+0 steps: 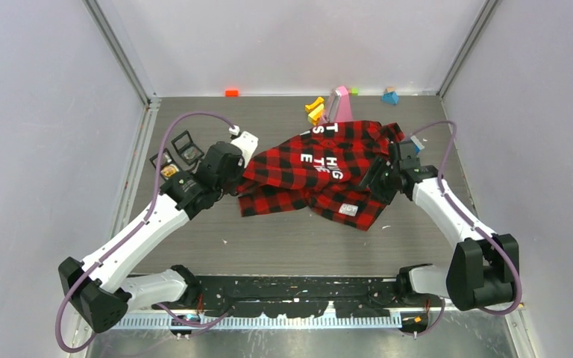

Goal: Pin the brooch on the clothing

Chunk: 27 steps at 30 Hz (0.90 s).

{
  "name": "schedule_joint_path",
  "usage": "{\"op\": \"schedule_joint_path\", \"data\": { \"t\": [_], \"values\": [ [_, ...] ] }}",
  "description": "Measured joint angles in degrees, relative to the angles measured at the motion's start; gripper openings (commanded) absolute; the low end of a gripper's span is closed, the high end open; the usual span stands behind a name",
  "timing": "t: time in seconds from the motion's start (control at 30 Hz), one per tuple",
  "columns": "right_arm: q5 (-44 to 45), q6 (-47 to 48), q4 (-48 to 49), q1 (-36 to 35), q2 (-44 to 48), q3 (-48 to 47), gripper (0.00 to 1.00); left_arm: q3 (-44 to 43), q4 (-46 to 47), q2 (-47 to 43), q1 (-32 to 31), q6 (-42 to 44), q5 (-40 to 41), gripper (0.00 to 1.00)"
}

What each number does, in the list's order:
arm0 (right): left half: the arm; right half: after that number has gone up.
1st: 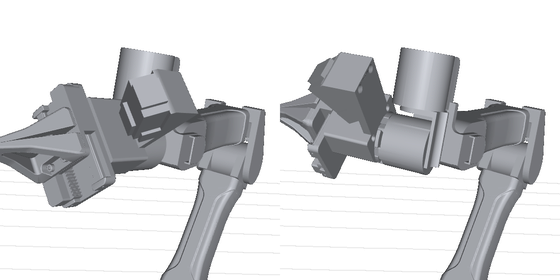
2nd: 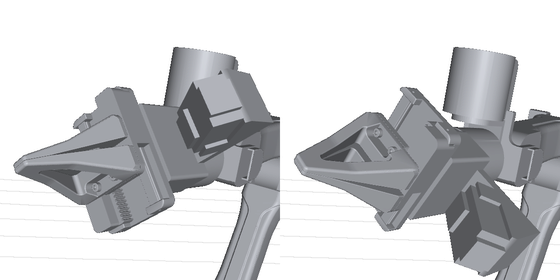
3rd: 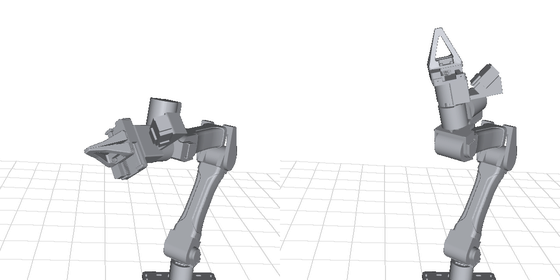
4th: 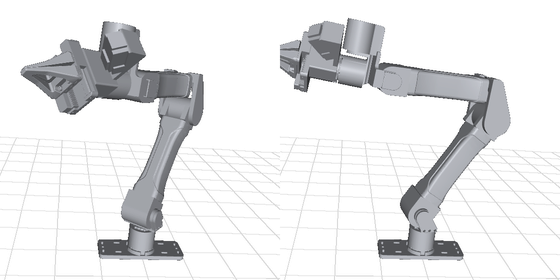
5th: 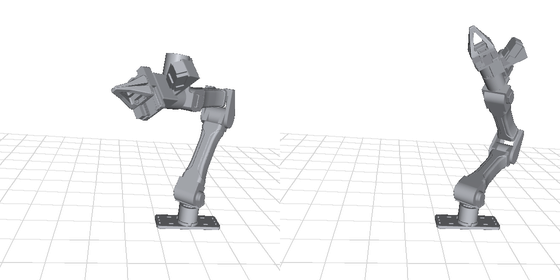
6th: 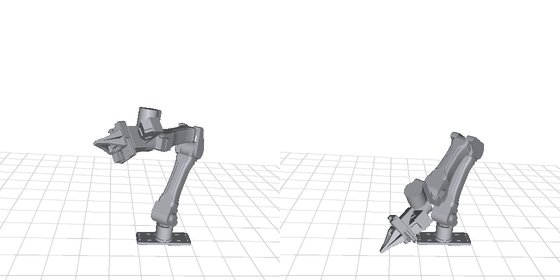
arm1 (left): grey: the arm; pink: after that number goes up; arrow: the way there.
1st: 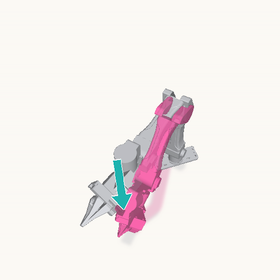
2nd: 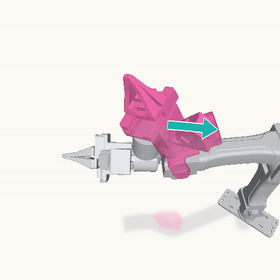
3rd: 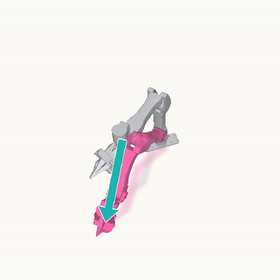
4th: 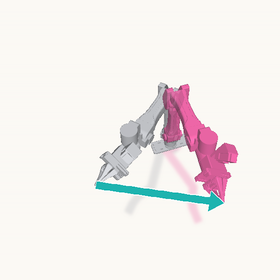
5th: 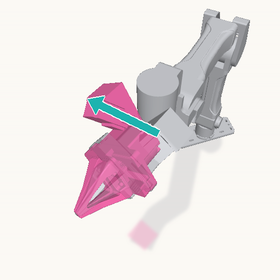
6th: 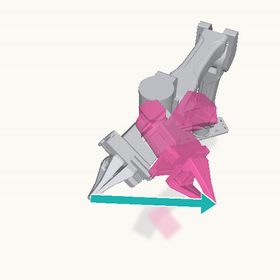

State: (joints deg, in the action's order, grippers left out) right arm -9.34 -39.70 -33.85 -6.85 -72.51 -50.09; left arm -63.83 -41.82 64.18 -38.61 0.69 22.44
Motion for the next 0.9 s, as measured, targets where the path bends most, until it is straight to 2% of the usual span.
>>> {"op": "schedule_joint_path", "data": {
  "t": [0.33,0.53,0.73,0.8,0.83,0.87,0.9],
  "values": [
    [6.1,-6.7,0.8,-9.4,0.6,9.5,0.61,0.3,0.1,-0.4,0.0,0.0,2.0,0.00],
    [10.3,-10.2,6.0,-9.6,5.7,14.9,0.57,0.4,0.1,-0.4,0.0,0.0,2.0,0.00],
    [7.8,-11.6,13.4,-9.7,-0.1,15.4,0.51,0.4,0.1,-0.4,0.0,0.0,2.0,0.00],
    [6.2,-11.8,15.8,-9.7,-2.3,15.4,0.41,0.5,0.1,-0.4,0.0,0.0,2.0,0.00],
    [5.3,-12.2,17.1,-9.8,-3.5,15.5,0.28,0.5,0.1,-0.4,0.0,0.0,2.0,0.00],
    [4.7,-12.3,18.0,-9.8,-4.2,15.5,0.21,0.5,0.1,-0.4,0.0,0.0,2.0,0.00],
    [4.0,-12.6,19.2,-9.9,-4.9,15.5,0.07,0.5,0.1,-0.4,0.0,0.0,2.0,0.00]
  ]
}}
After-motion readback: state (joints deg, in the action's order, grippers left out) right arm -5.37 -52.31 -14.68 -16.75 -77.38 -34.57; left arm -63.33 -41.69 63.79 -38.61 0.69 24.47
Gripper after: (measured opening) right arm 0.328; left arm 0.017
